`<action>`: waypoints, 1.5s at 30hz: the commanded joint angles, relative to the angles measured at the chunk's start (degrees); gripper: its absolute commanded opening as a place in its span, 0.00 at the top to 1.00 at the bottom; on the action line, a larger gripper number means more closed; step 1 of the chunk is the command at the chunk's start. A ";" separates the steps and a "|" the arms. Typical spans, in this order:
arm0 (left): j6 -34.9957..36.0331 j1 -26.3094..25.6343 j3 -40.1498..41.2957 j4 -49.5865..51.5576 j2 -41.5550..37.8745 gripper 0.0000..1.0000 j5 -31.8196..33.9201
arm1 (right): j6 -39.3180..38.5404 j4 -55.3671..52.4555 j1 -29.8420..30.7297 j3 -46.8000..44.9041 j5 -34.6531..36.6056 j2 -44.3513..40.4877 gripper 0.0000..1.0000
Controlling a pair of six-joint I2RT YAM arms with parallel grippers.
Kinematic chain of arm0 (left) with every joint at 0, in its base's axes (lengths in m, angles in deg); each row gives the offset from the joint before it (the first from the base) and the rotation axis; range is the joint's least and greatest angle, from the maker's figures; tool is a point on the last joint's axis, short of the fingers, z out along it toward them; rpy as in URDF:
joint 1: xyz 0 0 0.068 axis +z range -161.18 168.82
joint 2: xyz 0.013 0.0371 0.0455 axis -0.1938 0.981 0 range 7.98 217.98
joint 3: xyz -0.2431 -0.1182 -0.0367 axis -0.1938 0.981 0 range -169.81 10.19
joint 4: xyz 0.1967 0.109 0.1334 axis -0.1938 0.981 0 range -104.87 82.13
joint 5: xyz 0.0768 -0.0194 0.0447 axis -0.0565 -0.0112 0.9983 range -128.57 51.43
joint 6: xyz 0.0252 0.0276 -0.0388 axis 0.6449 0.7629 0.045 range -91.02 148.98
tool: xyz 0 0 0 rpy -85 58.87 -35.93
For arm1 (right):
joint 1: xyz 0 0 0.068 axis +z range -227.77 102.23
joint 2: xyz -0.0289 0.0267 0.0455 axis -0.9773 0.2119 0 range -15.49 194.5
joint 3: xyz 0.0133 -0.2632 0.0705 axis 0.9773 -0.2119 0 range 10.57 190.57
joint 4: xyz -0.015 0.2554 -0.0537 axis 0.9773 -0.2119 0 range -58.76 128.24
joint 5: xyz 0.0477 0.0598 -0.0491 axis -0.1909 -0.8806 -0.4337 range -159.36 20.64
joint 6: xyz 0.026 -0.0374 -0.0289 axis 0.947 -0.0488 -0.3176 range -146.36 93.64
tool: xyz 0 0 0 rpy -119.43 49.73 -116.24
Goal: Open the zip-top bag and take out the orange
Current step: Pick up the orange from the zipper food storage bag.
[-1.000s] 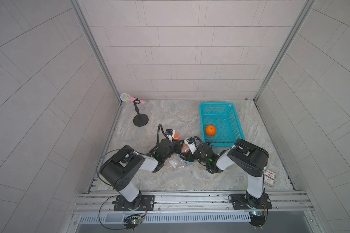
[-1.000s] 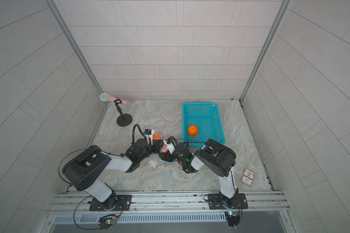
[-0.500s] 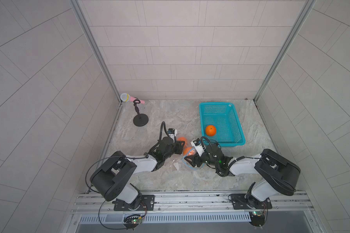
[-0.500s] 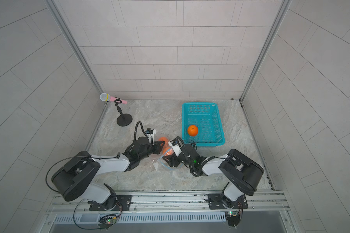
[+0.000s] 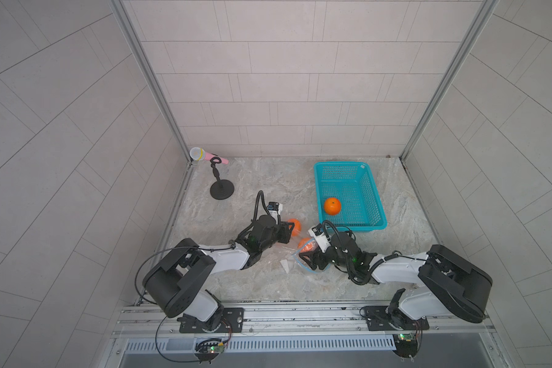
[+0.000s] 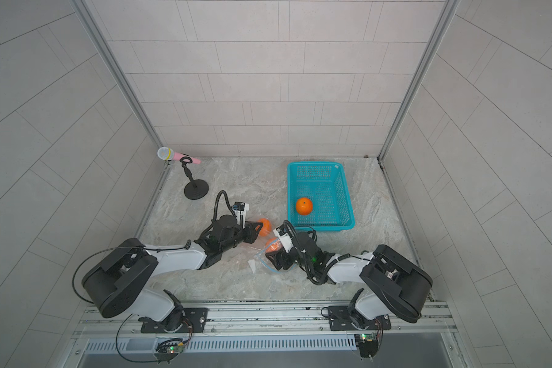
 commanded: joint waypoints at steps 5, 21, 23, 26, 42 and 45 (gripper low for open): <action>0.64 -0.12 1.91 8.11 -0.10 0.65 5.93 | -2.33 5.90 0.10 -3.85 1.34 5.30 0.12; 6.56 -8.21 -2.08 21.72 -15.00 0.62 17.70 | -7.40 11.00 0.10 -7.28 4.70 -2.77 0.05; 6.71 -9.32 -2.97 22.14 -15.12 0.61 18.41 | -7.80 11.77 0.14 -6.93 3.54 -3.50 0.05; 5.48 -9.92 -3.09 17.13 -11.31 0.60 14.34 | -6.73 16.44 0.12 -7.43 -0.10 -3.64 0.04; 5.30 -10.07 -9.45 7.59 10.09 0.67 8.21 | -9.48 14.14 0.31 -9.76 -0.43 -0.76 0.05; 5.41 -10.10 -10.16 6.48 13.59 0.68 8.94 | -11.22 1.28 1.24 -6.72 4.50 -4.86 0.07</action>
